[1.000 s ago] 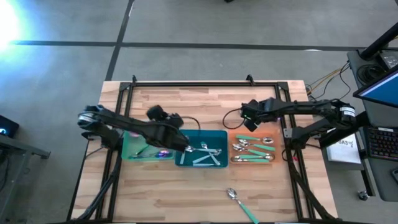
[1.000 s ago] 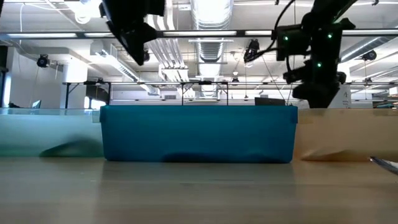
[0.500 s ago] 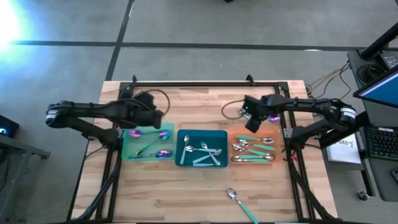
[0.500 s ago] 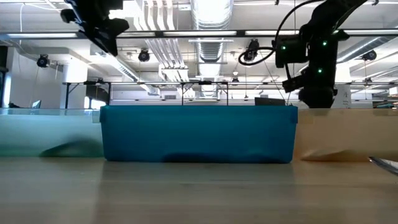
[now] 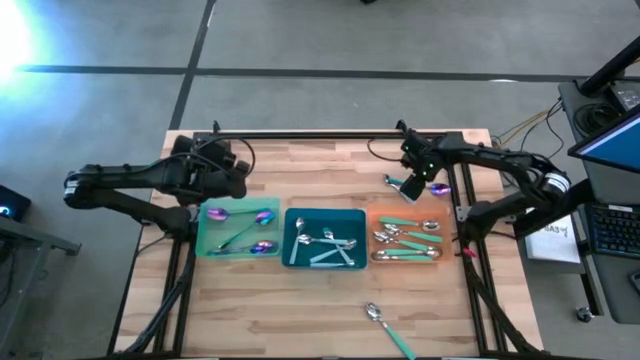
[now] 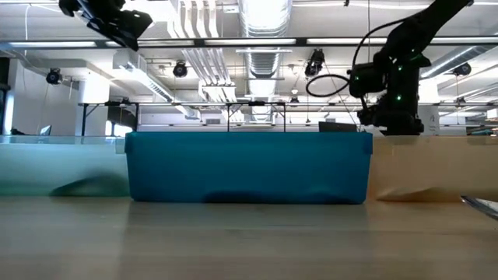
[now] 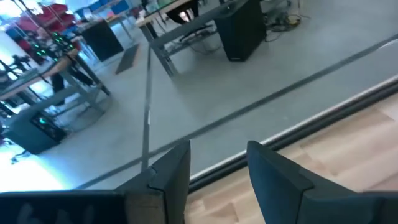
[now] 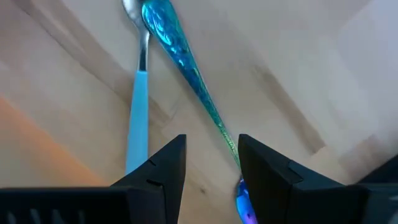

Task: Sort silverware by color (type)
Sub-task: Put the violet spoon into the green bin

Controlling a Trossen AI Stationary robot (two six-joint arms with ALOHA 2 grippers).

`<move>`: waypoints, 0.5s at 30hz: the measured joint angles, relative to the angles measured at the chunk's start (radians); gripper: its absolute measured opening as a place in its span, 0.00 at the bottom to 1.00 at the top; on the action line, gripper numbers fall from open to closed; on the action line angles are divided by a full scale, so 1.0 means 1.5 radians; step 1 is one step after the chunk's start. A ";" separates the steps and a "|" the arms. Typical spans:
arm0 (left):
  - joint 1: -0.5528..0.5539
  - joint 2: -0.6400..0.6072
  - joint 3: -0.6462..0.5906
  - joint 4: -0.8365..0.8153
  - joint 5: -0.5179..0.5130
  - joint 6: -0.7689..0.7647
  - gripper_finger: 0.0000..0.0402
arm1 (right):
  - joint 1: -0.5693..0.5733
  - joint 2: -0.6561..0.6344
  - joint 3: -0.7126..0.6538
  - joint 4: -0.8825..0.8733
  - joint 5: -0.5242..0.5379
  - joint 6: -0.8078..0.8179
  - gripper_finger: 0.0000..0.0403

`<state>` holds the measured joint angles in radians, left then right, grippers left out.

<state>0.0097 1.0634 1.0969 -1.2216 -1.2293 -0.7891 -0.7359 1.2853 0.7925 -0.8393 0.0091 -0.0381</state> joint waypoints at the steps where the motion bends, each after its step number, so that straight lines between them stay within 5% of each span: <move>1: 0.002 0.001 0.000 0.000 -0.007 0.000 0.35 | -0.007 0.006 0.000 -0.002 -0.008 -0.001 0.34; 15: 0.058 0.004 0.000 0.001 -0.014 0.002 0.35 | -0.020 0.148 0.002 0.020 0.012 -0.075 0.34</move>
<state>0.0968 1.0695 1.0969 -1.2194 -1.2503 -0.7855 -0.7662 1.5079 0.7959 -0.8088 0.0275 -0.1500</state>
